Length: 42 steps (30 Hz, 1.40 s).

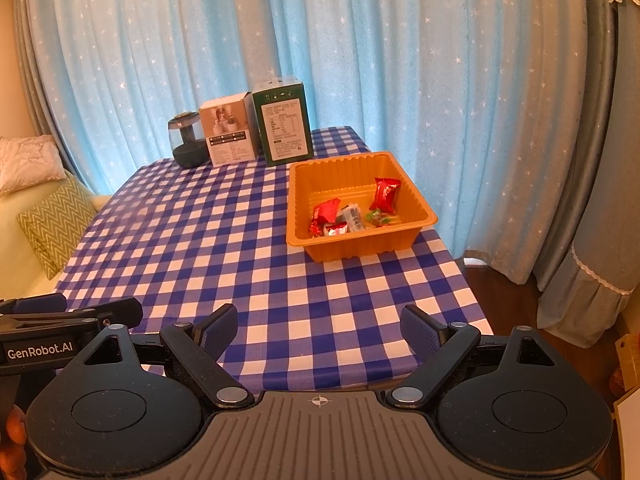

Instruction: Organize snacks

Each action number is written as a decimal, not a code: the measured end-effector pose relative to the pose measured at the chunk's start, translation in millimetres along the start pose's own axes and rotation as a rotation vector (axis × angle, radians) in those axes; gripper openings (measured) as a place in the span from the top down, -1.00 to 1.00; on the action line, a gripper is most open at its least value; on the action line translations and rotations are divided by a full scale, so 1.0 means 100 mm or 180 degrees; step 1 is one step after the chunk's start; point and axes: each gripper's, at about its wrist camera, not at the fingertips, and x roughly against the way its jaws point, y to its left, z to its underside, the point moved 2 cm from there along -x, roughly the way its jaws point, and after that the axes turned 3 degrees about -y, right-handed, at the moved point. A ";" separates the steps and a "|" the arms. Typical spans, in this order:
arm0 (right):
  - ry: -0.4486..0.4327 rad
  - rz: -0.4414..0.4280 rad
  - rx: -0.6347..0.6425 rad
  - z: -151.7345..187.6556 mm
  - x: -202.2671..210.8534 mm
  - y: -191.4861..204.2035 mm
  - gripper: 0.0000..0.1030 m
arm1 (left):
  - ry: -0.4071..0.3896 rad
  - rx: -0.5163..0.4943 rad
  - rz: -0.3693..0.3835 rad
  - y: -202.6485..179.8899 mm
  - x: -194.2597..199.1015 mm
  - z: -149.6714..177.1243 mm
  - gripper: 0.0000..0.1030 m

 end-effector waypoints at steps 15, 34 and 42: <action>-0.0004 0.0005 0.0000 -0.01 -0.02 -0.03 -0.70 | 0.0001 -0.0013 0.0009 -0.02 -0.02 0.00 -1.00; 0.0002 0.0006 -0.0008 -0.01 -0.04 -0.06 -0.70 | 0.0015 -0.0027 0.0039 0.01 -0.04 0.03 -1.00; 0.0004 0.0013 -0.0012 0.04 -0.04 -0.06 -0.70 | 0.0011 -0.0020 0.0060 0.02 -0.03 0.06 -1.00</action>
